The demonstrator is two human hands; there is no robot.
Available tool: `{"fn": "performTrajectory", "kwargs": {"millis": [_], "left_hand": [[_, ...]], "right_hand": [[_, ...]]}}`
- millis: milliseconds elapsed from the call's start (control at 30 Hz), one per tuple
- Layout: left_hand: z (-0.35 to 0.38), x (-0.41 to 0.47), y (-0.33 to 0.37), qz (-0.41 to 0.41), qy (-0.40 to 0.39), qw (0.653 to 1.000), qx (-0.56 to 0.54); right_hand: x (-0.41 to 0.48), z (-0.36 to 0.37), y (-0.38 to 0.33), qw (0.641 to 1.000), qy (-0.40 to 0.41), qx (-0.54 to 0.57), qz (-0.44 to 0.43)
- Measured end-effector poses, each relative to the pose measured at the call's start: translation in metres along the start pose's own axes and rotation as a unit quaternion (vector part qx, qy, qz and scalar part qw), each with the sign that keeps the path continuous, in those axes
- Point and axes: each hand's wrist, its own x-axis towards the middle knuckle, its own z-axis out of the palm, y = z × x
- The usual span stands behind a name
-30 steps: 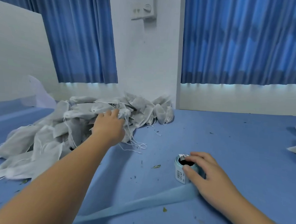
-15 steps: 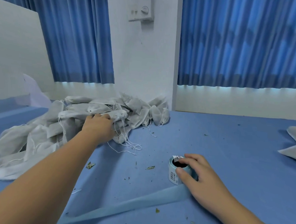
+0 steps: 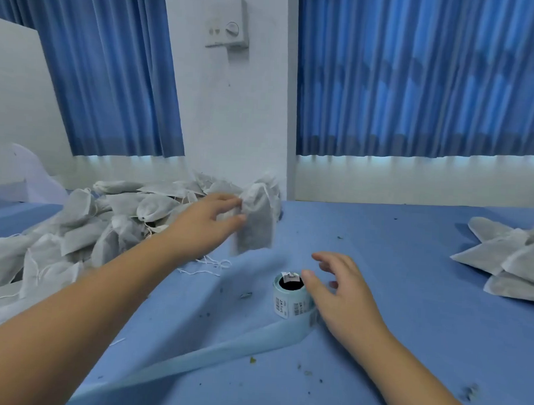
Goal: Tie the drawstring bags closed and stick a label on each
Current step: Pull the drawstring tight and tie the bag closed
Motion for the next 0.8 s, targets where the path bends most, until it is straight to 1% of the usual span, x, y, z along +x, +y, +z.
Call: {"fn": "performTrajectory", "kwargs": {"millis": [100,167,300,433,533,600,700,767,800], "left_hand": [[0.014,-0.011,0.037,0.032,-0.021,0.997,-0.069],[0.028,-0.018,0.059,0.06,-0.047,0.992,-0.102],[0.064,-0.031,0.099,0.095,-0.1,0.977,-0.163],[0.103,-0.042,0.13,0.123,-0.122,0.966,-0.194],[0.131,-0.05,0.142,0.11,-0.095,0.965,-0.216],[0.149,-0.054,0.149,0.071,-0.056,0.966,-0.243],[0.167,-0.057,0.158,0.023,-0.006,0.954,-0.3],[0.174,-0.058,0.161,0.032,0.011,0.951,-0.306],[0.177,-0.059,0.161,0.039,0.007,0.953,-0.3]], "right_hand": [[0.007,-0.025,-0.007,0.993,0.079,0.084,0.033],[0.008,-0.048,-0.01,0.987,0.103,0.113,0.038],[0.001,-0.089,-0.008,0.991,0.101,0.088,0.029],[-0.007,-0.111,0.003,0.994,0.095,0.052,0.026],[-0.015,-0.118,0.017,0.989,0.124,0.056,0.052],[-0.019,-0.121,0.023,0.986,0.115,0.09,0.082],[-0.022,-0.122,0.02,0.981,0.101,0.143,0.086],[-0.024,-0.12,0.016,0.977,0.092,0.176,0.078],[-0.025,-0.119,0.013,0.977,0.081,0.183,0.072]]}}
